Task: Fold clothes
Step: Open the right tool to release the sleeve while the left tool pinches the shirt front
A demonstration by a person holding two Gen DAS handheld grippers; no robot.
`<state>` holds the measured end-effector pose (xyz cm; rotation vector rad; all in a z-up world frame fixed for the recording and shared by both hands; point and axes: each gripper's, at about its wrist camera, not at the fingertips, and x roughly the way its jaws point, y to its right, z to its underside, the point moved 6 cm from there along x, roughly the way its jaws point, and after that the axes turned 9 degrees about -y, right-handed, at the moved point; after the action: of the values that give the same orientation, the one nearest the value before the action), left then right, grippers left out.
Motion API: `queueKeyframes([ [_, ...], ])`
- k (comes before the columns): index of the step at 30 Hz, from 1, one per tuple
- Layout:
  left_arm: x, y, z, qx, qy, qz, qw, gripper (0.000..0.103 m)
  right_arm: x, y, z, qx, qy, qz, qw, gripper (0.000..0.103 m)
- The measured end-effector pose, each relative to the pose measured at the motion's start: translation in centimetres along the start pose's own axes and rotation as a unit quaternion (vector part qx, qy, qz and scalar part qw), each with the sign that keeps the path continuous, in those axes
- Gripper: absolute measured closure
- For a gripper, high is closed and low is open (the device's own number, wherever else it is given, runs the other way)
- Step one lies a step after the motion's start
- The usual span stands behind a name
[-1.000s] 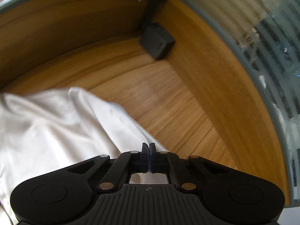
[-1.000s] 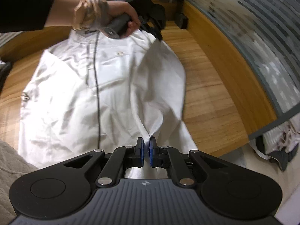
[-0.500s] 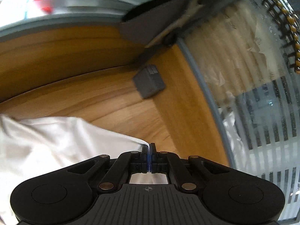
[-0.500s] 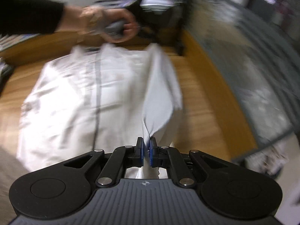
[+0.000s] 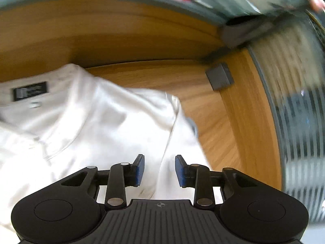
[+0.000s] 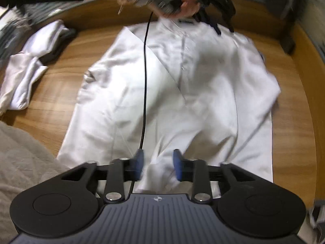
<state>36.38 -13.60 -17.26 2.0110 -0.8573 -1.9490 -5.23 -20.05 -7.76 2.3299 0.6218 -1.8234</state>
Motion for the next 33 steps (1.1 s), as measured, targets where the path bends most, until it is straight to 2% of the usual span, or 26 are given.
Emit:
queueKeyframes([
  [2, -1.7, 0.6, 2.6, 0.040, 0.003, -0.018, 0.9990, 0.058, -0.9, 0.0, 0.0, -0.007, 0.012, -0.006, 1.000, 0.048],
  [4, -2.9, 1.2, 5.5, 0.070, 0.006, -0.031, 0.9970, 0.057, -1.7, 0.2, 0.0, -0.009, 0.023, -0.012, 1.000, 0.037],
  [7, -4.1, 1.9, 10.1, 0.079, 0.010, -0.030, 0.9964, 0.057, -2.5, 1.5, 0.2, 0.002, 0.029, -0.008, 1.000, 0.036],
  [11, -4.9, 2.1, 16.0, 0.058, 0.005, -0.016, 0.9982, 0.057, -4.1, 3.9, 1.0, 0.024, 0.041, 0.010, 0.999, 0.036],
  [15, -4.8, 2.6, 21.1, 0.024, 0.008, -0.001, 0.9997, 0.055, -6.1, 6.2, 2.4, 0.033, 0.055, 0.035, 0.997, 0.029],
  [19, -3.8, 2.3, 24.8, -0.037, 0.003, 0.019, 0.9991, 0.052, -7.4, 9.2, 3.9, 0.075, 0.087, 0.057, 0.992, 0.026],
  [23, -3.0, 2.7, 27.7, -0.060, 0.008, 0.012, 0.9981, 0.052, -8.0, 12.9, 5.7, 0.129, 0.109, 0.081, 0.982, 0.021],
  [28, -2.3, 4.4, 31.4, -0.077, 0.015, 0.002, 0.9969, 0.052, -7.5, 16.4, 7.4, 0.153, 0.090, 0.064, 0.982, 0.020],
  [31, -1.8, 4.9, 33.7, -0.100, 0.032, -0.028, 0.9940, 0.052, -7.1, 17.3, 8.0, 0.153, 0.078, 0.048, 0.984, 0.020],
  [33, -1.3, 5.1, 35.1, -0.115, 0.036, -0.033, 0.9922, 0.053, -6.9, 17.4, 8.2, 0.143, 0.071, 0.039, 0.986, 0.018],
])
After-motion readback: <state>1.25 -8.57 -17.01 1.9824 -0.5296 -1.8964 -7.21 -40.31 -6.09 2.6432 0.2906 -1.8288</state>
